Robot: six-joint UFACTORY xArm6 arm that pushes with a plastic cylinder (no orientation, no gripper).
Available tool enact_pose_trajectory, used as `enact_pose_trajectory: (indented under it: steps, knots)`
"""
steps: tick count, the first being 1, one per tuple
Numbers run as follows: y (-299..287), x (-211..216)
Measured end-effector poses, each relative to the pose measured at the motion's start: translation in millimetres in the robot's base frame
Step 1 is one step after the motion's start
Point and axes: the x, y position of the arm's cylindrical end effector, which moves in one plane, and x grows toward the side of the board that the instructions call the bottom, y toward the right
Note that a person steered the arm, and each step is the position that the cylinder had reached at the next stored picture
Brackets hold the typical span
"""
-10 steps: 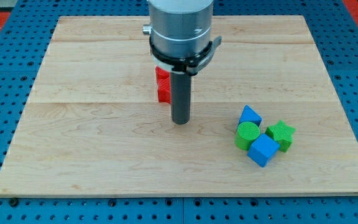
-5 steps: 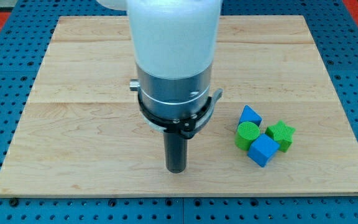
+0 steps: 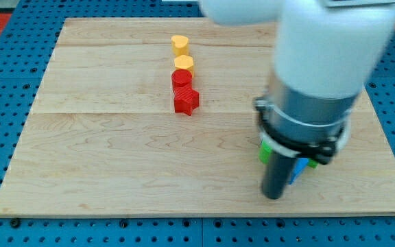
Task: Move the blue cube along with the blue triangle towards center
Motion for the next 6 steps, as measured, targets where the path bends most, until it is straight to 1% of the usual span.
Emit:
enact_pose_trajectory:
  steps: [1,4,5,6]
  knots:
    - [26.7,0.0]
    - [31.2,-18.2]
    - [48.2,-18.3]
    - [53.2,-20.4]
